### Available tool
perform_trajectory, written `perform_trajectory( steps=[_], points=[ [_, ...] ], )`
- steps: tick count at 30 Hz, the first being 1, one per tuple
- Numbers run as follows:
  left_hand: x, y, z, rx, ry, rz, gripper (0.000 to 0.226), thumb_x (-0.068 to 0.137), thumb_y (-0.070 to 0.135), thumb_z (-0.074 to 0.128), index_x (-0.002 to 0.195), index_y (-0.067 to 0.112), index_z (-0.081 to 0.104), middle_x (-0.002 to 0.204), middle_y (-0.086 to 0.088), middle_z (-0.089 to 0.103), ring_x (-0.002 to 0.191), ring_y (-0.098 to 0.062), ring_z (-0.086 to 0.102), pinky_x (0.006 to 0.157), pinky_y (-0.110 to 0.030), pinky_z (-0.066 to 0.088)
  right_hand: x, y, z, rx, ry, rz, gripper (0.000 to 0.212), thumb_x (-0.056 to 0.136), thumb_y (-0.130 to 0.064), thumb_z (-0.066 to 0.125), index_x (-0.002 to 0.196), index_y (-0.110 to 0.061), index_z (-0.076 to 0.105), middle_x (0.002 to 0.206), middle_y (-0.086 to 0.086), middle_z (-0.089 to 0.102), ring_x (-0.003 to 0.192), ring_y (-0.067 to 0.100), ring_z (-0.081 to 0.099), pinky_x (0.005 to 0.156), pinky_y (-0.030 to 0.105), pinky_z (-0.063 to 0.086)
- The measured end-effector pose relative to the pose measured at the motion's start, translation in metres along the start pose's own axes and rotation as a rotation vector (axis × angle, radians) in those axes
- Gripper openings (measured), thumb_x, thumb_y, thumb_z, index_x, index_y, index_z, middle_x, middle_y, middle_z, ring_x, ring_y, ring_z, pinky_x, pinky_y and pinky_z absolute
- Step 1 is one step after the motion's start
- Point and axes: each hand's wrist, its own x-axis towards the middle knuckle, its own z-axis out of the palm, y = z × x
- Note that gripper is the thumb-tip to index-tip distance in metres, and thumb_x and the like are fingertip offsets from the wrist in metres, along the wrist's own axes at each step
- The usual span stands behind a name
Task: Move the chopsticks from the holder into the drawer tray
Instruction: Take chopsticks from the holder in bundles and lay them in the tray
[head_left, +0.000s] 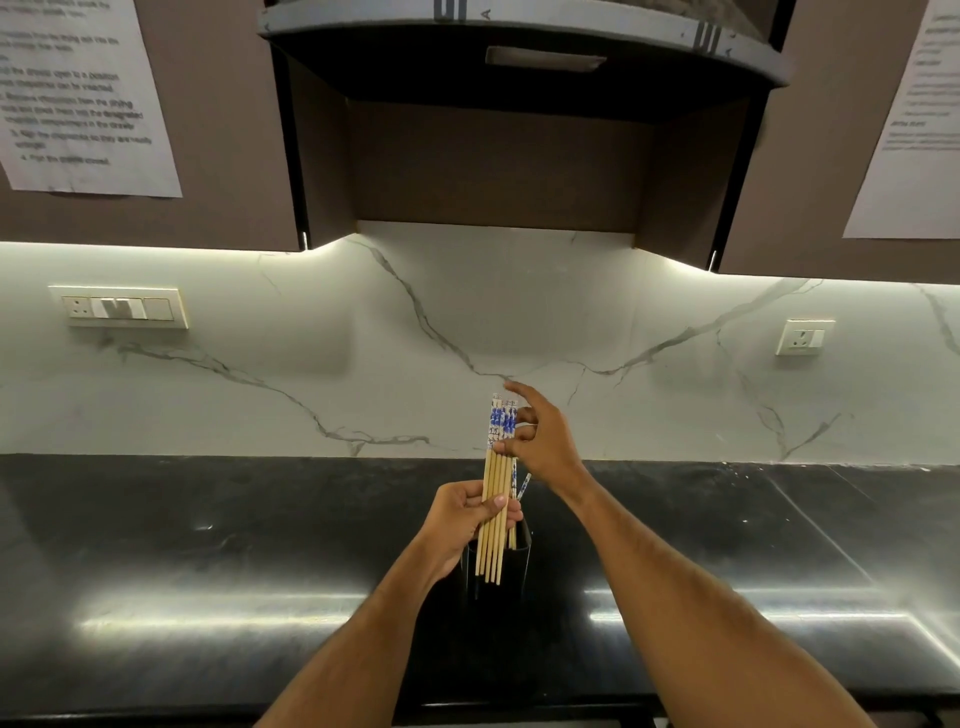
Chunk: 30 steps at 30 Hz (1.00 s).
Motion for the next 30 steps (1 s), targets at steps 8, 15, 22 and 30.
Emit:
perform_trajectory(
  steps=[8,15,22,30],
  points=[
    [-0.003,0.0,0.002,0.013,-0.023,-0.008,0.027,0.098,0.004,0.06,0.124,-0.001,0.065,0.104,-0.017,0.078,0.1,-0.028,0.076,0.096,-0.047,0.058,-0.001,0.003,-0.003,-0.051,-0.005,-0.023,0.076,0.081,0.005,0.079,0.147,-0.016,0.05,0.124,0.007,0.067,0.081,0.01,0.075,0.076,0.025,0.062],
    [-0.002,-0.002,0.006,0.037,-0.019,-0.025,0.029,0.098,0.004,0.06,0.127,0.0,0.063,0.104,-0.016,0.078,0.1,-0.028,0.076,0.097,-0.049,0.058,0.0,0.004,-0.009,-0.056,0.004,0.0,0.07,0.08,0.004,0.08,0.142,-0.015,0.054,0.119,0.011,0.068,0.079,0.014,0.075,0.076,0.027,0.063],
    [-0.002,-0.004,0.006,0.072,-0.017,-0.03,0.026,0.097,0.002,0.061,0.123,0.001,0.066,0.102,-0.016,0.078,0.099,-0.028,0.076,0.096,-0.049,0.058,0.001,0.001,-0.007,-0.026,-0.026,0.034,0.081,0.083,-0.001,0.08,0.151,-0.021,0.042,0.119,0.013,0.071,0.092,0.018,0.076,0.082,0.041,0.064],
    [-0.008,-0.009,0.002,0.195,0.0,0.003,0.025,0.097,0.002,0.062,0.121,0.0,0.067,0.097,-0.015,0.079,0.094,-0.026,0.077,0.091,-0.045,0.061,-0.015,0.006,0.0,0.172,0.134,0.235,0.065,0.079,0.002,0.081,0.134,-0.015,0.049,0.102,0.011,0.076,0.082,0.016,0.078,0.077,0.035,0.064]
  ],
)
